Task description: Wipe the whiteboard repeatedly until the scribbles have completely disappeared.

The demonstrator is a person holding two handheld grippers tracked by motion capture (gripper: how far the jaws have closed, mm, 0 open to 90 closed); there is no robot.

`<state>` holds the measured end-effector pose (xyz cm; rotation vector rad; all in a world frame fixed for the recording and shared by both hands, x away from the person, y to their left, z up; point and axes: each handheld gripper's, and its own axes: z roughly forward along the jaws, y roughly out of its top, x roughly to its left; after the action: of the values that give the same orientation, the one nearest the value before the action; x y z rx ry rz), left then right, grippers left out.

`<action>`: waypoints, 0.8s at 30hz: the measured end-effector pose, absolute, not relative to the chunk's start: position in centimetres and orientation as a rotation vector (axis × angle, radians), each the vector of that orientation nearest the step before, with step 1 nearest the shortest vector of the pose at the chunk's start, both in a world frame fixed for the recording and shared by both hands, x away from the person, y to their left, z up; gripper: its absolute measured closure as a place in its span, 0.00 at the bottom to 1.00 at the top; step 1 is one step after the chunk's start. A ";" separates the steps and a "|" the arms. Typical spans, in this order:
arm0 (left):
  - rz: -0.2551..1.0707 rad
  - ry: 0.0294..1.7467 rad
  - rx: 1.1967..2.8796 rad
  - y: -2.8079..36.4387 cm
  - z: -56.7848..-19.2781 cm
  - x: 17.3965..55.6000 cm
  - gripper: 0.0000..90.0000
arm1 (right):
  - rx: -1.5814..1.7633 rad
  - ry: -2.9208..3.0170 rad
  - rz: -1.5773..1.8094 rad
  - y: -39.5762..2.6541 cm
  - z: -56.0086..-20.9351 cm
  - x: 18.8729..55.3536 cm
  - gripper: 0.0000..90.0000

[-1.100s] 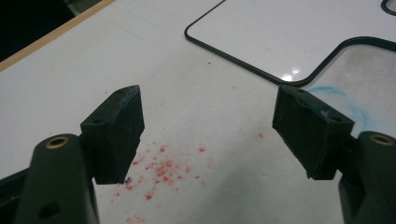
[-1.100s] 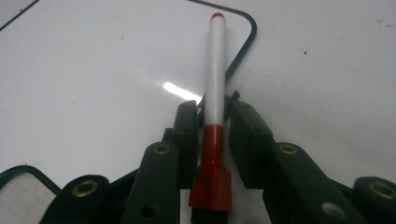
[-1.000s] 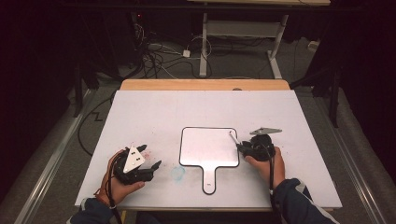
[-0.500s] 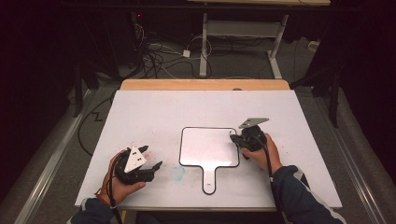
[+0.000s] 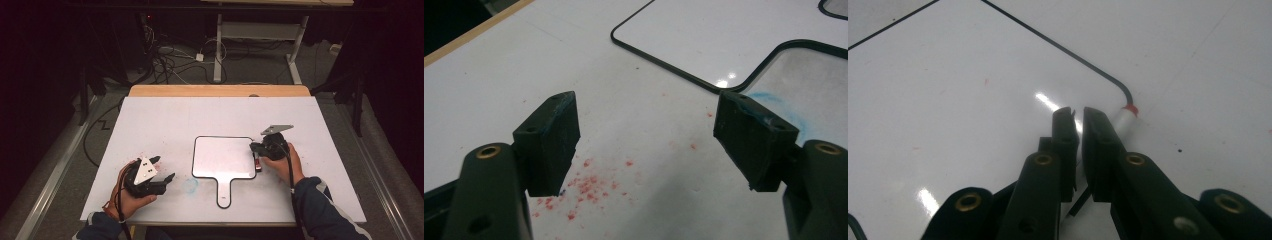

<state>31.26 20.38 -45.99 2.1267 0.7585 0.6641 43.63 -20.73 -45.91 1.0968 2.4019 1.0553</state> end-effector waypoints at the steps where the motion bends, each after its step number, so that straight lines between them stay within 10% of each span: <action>1: 0.665 0.762 2.127 20.4 -46.0 31.3 0.28 | 1.088 2.396 1.065 -20.8 -45.8 43.5 0.94; 24: 0.695 0.764 2.130 21.2 -46.0 31.4 0.27 | 0.870 2.192 1.257 -24.2 -41.7 39.4 0.66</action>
<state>31.41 21.20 -46.03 2.1298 0.7644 0.6950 39.41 -24.16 -41.69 0.8703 2.1923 1.2570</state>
